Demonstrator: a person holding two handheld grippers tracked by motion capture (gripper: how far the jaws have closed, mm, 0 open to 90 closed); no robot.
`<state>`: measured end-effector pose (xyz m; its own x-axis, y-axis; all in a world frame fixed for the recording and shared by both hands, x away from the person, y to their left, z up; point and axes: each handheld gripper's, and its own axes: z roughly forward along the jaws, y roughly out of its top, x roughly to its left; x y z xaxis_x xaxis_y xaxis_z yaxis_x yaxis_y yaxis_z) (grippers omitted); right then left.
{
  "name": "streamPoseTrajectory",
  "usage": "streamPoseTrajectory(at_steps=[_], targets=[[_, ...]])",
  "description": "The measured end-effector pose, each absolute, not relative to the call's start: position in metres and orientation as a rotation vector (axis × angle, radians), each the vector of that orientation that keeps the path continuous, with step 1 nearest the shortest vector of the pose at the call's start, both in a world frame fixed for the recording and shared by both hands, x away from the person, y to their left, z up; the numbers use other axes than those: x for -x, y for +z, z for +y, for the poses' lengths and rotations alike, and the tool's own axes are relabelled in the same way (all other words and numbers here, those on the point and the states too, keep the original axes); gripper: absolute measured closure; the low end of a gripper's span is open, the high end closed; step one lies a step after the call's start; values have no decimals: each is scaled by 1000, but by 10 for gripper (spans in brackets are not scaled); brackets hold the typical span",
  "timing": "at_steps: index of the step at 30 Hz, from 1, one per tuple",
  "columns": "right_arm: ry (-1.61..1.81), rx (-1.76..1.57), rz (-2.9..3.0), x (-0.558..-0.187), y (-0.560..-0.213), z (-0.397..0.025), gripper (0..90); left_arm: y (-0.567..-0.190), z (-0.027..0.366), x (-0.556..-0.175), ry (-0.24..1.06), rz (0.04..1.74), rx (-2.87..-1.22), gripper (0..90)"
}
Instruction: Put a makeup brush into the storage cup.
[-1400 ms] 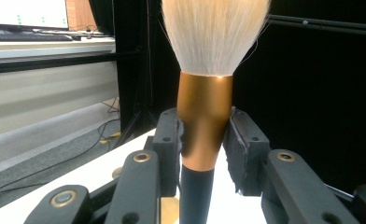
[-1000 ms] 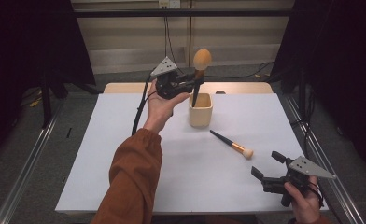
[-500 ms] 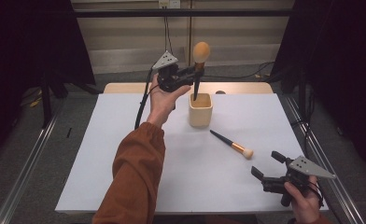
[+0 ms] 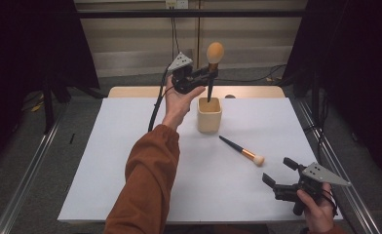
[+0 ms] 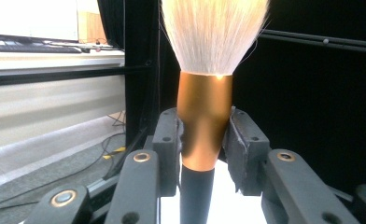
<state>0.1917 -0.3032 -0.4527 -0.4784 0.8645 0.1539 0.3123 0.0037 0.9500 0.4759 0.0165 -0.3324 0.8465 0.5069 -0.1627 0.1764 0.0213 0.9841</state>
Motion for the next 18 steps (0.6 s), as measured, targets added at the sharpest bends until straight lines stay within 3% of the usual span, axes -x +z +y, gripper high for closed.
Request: streamPoseTrajectory(at_steps=[18], targets=[[1486,-1213,1803,-190,-453,-304,0,-358,16,-479,261,563,-1615,675]])
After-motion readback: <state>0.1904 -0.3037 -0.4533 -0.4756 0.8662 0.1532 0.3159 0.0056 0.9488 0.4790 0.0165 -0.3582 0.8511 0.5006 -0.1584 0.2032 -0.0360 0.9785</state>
